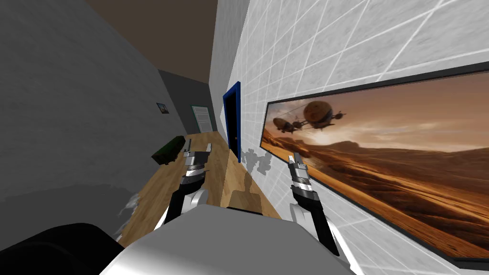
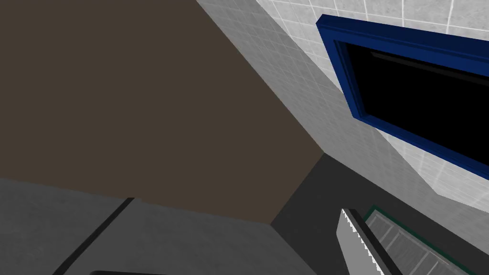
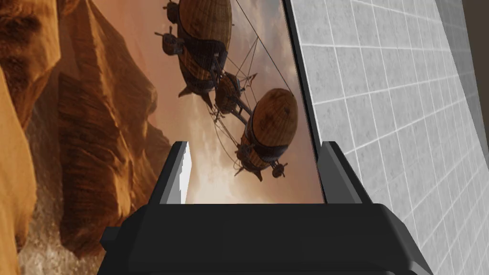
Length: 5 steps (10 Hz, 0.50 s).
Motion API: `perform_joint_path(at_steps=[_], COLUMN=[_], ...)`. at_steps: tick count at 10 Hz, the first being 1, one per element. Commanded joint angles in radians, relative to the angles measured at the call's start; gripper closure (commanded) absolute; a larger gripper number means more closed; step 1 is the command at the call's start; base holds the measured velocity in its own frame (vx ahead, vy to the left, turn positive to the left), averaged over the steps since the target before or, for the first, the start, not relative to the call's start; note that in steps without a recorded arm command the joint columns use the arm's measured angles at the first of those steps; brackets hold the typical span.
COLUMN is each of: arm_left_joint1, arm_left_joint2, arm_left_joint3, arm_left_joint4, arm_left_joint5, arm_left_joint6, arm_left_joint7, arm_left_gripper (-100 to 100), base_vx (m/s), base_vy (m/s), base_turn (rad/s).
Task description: Push the door open
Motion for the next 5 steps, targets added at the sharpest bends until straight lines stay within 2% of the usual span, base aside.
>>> perform_joint_path(at_steps=[1,3,5], arm_left_joint1=[-0.011,-0.02,-0.033], arm_left_joint2=[0.013,0.022,0.034], arm_left_joint3=[-0.008,-0.014,-0.023], arm_left_joint4=[0.032,0.057,0.092], arm_left_joint5=[-0.012,-0.021,-0.034], arm_left_joint6=[-0.007,-0.013,-0.02], arm_left_joint7=[-0.025,-0.045,-0.073], arm_left_gripper=[-100,-100,-100], base_vx=[0.097,0.118,0.117], base_vy=[0.046,0.084,0.122], base_turn=[0.015,-0.012,0.0])
